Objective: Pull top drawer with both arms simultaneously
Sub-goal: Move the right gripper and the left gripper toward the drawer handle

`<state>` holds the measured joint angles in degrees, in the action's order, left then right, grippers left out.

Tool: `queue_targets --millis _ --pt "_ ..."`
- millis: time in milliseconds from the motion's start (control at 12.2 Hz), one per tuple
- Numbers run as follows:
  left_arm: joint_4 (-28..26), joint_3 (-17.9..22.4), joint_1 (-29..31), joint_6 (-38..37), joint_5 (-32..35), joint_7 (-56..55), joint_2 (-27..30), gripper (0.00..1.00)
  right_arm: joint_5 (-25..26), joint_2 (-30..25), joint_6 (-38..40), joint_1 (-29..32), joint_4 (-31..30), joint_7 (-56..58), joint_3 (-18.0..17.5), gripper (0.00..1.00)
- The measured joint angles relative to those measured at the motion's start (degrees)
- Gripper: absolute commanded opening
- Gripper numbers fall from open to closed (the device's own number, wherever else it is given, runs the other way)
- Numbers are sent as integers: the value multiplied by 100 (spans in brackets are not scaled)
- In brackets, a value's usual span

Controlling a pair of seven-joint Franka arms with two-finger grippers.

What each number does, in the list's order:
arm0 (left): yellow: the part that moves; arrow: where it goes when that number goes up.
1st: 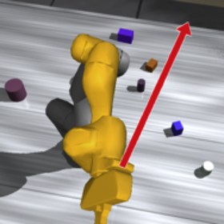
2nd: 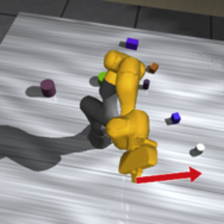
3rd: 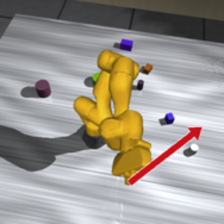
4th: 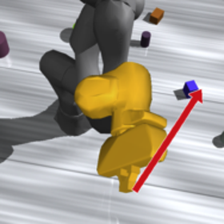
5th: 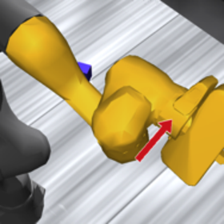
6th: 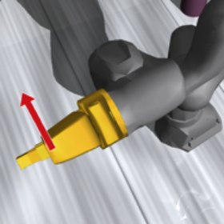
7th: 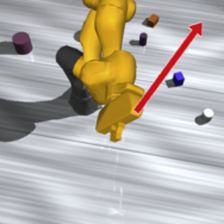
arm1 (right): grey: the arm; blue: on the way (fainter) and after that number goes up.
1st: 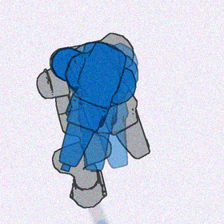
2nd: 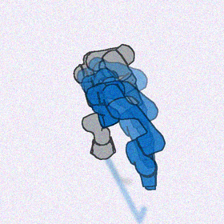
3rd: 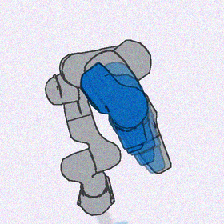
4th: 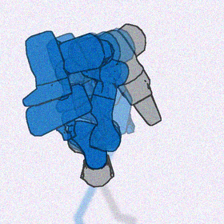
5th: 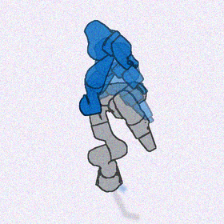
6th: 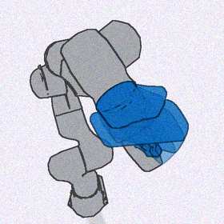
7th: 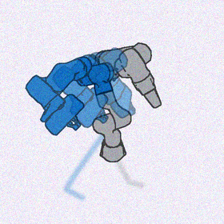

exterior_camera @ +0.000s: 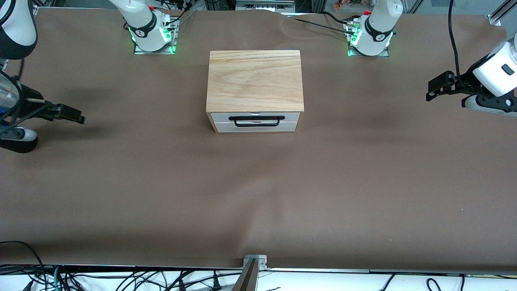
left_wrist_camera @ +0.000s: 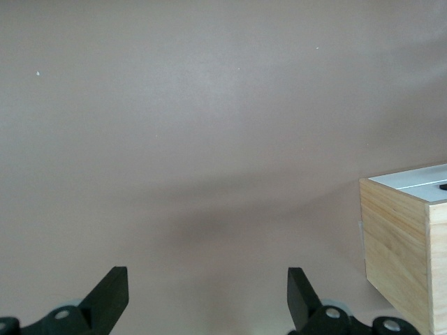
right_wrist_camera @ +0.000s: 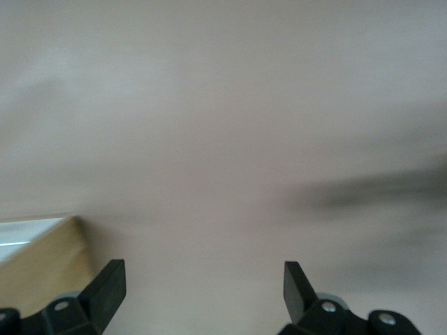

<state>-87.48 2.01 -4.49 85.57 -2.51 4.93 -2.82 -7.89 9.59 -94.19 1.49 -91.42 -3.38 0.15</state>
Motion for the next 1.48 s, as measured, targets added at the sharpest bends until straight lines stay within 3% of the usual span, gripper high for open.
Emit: queue_targets --millis 411,739,1150,1314,1478 --pt "-104 5 121 168 -13 -8 -84 100 -2678 668 -244 -67 -3 281 -22 100" --pt "-554 0 247 661 -91 -2 -276 100 -4569 1426 -356 -86 -227 1823 -18 100" --pt "-831 -3 275 683 -91 -9 -695 100 -6521 2078 -378 -400 -1082 4204 -26 100" --pt "-872 -81 278 848 -96 -193 -806 100 -6947 2200 -424 -718 -1278 4638 -35 100" --pt "-1266 -348 273 1508 -114 -461 -843 100 -7426 2215 -550 -1047 -1437 4928 -41 100"
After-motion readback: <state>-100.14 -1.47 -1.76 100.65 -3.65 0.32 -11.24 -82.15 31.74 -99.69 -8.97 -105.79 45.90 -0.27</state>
